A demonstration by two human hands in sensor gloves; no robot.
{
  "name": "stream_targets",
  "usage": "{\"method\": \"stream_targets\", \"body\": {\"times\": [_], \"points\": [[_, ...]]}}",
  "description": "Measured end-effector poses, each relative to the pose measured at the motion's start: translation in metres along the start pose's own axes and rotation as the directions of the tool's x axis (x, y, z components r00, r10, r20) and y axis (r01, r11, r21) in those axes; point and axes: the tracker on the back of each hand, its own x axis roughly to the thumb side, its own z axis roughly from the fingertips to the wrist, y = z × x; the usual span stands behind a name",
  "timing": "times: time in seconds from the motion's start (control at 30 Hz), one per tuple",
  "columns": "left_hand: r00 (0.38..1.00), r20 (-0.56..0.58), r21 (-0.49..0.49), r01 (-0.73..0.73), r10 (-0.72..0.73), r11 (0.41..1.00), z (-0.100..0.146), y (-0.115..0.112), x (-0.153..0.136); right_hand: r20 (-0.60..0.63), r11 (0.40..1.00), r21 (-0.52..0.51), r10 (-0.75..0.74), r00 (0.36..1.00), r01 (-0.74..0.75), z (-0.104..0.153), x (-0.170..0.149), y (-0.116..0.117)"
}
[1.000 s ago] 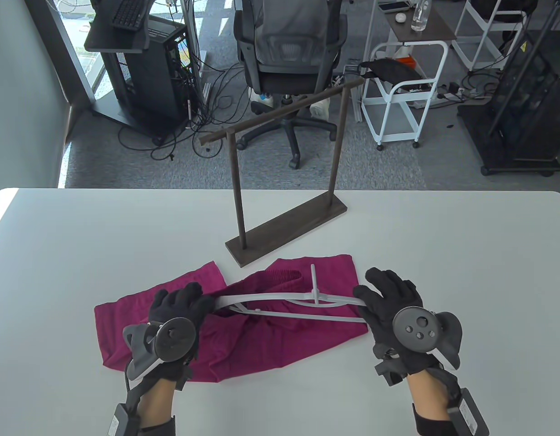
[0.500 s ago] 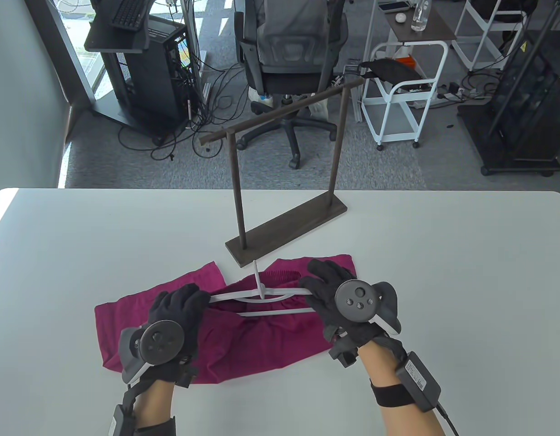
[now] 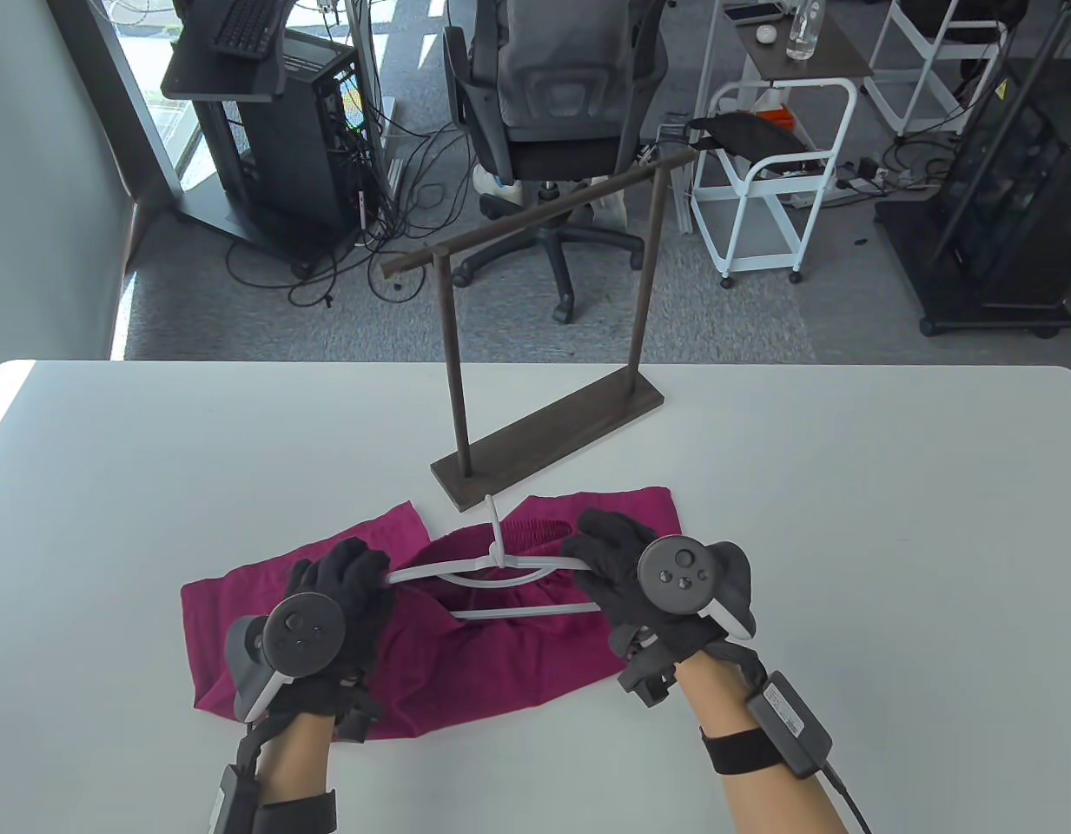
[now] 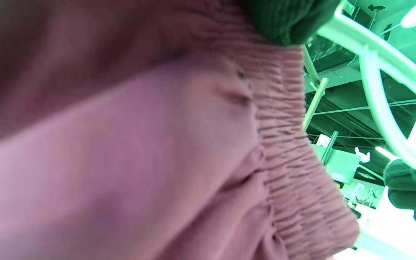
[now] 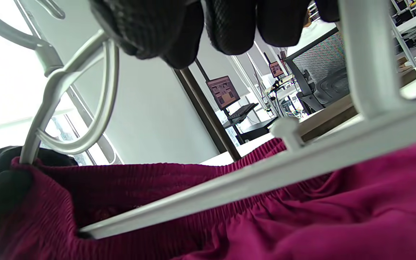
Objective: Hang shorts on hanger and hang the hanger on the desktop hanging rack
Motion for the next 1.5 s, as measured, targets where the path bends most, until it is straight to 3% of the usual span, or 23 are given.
{"method": "stream_targets", "body": {"times": [0.1, 0.37, 0.5, 0.67, 0.83, 1.07, 1.27, 1.5], "points": [[1.000, -0.004, 0.003, -0.008, 0.008, 1.000, 0.001, 0.000, 0.000, 0.000, 1.000, -0.003, 0.010, 1.000, -0.010, 0.001, 0.005, -0.009], [1.000, -0.027, 0.054, -0.012, 0.014, 0.998, 0.001, 0.004, 0.003, 0.054, 0.978, -0.162, 0.141, 0.989, -0.130, 0.017, 0.052, -0.043], [0.997, -0.073, 0.117, 0.013, -0.004, 0.993, 0.002, 0.008, 0.009, 0.093, 0.976, -0.127, 0.189, 0.978, -0.176, 0.023, 0.080, -0.043], [0.992, -0.125, 0.149, 0.011, 0.008, 0.989, 0.002, 0.011, 0.012, 0.062, 0.941, 0.053, 0.332, 0.941, -0.335, 0.015, 0.087, -0.013], [0.985, -0.172, 0.155, 0.053, -0.026, 0.987, 0.003, 0.012, 0.018, -0.080, 0.830, 0.244, 0.533, 0.842, -0.502, -0.010, 0.051, 0.037], [0.979, -0.203, 0.158, 0.007, 0.025, 0.987, 0.001, 0.013, 0.015, -0.136, 0.759, 0.385, 0.609, 0.782, -0.525, -0.048, 0.019, 0.079], [0.973, -0.225, 0.161, -0.008, 0.045, 0.987, 0.002, 0.017, 0.006, -0.127, 0.738, 0.404, 0.631, 0.766, -0.541, -0.061, 0.000, 0.095], [0.972, -0.229, 0.169, -0.020, 0.059, 0.985, 0.004, 0.019, -0.004, -0.171, 0.774, 0.470, 0.551, 0.817, -0.424, -0.055, -0.018, 0.090]]}}
